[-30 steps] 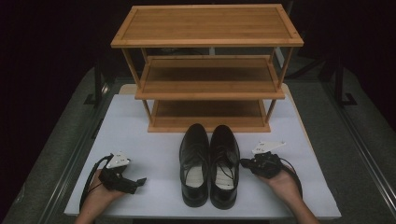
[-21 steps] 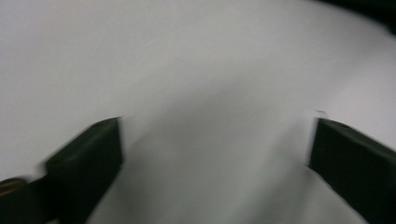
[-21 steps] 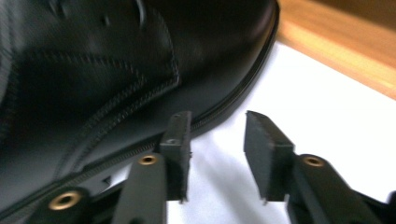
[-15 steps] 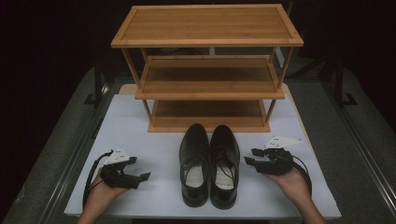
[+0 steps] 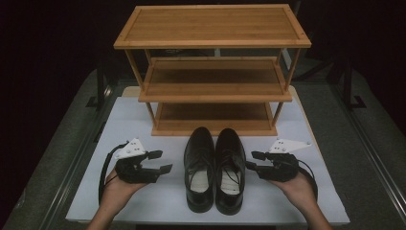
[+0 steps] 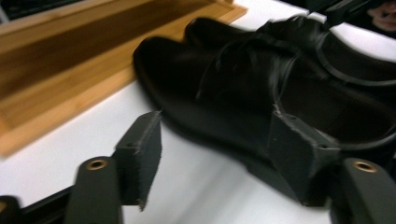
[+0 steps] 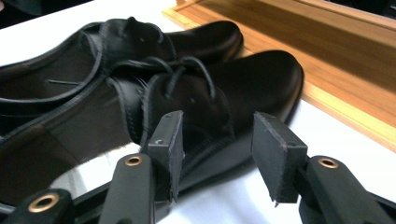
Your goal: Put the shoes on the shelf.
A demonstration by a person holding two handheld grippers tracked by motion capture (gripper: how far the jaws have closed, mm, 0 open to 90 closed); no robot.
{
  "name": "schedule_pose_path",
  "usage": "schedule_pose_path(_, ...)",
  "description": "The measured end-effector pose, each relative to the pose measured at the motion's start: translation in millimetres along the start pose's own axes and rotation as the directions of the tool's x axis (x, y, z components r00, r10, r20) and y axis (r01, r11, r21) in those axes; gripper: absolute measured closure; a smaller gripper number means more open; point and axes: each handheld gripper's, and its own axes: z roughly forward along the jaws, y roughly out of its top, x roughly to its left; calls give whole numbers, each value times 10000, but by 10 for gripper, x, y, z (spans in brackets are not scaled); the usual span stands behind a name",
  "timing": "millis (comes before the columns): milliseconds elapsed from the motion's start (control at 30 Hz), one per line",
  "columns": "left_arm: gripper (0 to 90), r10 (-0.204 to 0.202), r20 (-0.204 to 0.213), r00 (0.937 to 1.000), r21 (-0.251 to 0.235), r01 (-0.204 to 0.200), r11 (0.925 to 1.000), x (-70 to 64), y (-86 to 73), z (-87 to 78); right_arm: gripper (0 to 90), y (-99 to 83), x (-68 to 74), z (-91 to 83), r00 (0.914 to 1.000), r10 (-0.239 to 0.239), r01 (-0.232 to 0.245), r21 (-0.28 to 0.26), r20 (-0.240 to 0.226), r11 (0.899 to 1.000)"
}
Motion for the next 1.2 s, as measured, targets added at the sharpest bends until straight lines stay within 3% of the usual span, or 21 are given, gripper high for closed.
schedule_pose_path(167,441,98,449,9989,-247,-87,9997,-43,164,137,535,86,41,14,9986,253,-262,-197,-455,9995)
schedule_pose_path(333,489,269,765,9967,-176,-256,9995,-80,271,327,549,132,60,80,9966,409,-429,-266,-715,9987)
schedule_pose_path(600,517,431,1145,9925,-61,-426,9991,-138,292,560,586,161,75,200,9946,423,-456,-339,-945,9984)
schedule_pose_path(733,513,454,1191,9918,-190,-435,9989,-164,283,588,586,164,103,190,9926,462,-520,-490,-1121,9974)
schedule_pose_path(967,494,447,962,9944,-158,-434,9989,-155,246,637,582,104,114,280,9930,454,-477,-182,-1092,9987)
schedule_pose_path(1067,483,449,914,9948,97,-460,9989,-153,217,666,569,77,109,296,9943,385,-393,-65,-994,9992)
schedule_pose_path(1200,480,749,809,9939,543,-795,9954,-192,162,733,567,59,108,327,9927,486,-488,9,-1106,9988)
